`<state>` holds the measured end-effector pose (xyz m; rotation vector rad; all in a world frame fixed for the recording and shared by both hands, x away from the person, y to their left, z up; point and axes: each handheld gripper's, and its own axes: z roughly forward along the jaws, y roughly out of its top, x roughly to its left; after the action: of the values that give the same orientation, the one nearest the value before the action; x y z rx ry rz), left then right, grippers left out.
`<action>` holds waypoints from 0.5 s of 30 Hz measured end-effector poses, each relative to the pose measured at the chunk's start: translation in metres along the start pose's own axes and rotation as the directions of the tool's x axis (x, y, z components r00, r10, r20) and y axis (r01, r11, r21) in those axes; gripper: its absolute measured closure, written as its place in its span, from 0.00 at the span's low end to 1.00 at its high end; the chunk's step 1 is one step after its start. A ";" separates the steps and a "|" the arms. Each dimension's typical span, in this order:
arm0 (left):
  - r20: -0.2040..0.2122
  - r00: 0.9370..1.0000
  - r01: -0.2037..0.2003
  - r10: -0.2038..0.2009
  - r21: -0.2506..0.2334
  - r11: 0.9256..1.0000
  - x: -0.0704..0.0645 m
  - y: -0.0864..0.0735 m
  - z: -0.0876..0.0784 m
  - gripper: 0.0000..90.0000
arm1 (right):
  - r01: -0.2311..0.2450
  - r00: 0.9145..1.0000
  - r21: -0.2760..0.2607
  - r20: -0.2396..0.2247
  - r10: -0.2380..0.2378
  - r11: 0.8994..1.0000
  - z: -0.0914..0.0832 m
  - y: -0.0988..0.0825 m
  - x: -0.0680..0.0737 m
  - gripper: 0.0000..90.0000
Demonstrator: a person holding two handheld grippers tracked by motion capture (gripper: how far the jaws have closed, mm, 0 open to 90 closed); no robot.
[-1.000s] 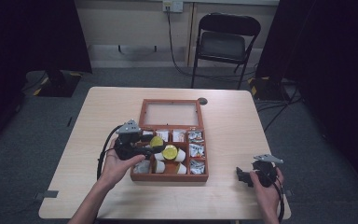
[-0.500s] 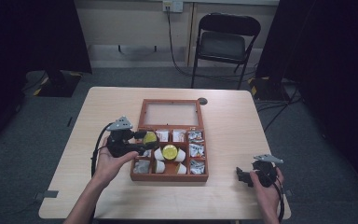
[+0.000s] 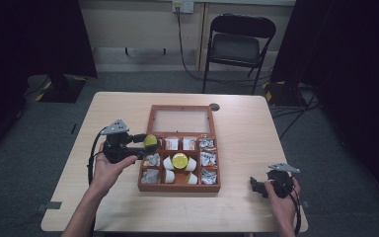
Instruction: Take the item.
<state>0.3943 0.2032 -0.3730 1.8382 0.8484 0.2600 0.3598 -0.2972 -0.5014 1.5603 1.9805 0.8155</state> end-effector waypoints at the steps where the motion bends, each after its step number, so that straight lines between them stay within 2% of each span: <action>1: 0.000 1.000 0.000 0.000 0.000 1.000 0.000 0.000 0.000 0.42 | 0.000 1.000 0.000 0.000 0.000 1.000 0.000 0.000 0.000 0.00; 7: -0.014 1.000 0.015 -0.015 -0.011 1.000 0.008 0.000 -0.012 0.42 | 0.000 1.000 0.000 0.000 0.000 1.000 0.000 0.000 0.000 0.00; 15: -0.029 0.999 0.026 -0.026 -0.012 1.000 0.012 -0.001 -0.017 0.42 | 0.000 1.000 0.000 0.000 0.000 1.000 0.000 0.000 0.000 0.00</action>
<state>0.3934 0.2240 -0.3690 1.8149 0.8885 0.2751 0.3598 -0.2971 -0.5013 1.5608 1.9805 0.8159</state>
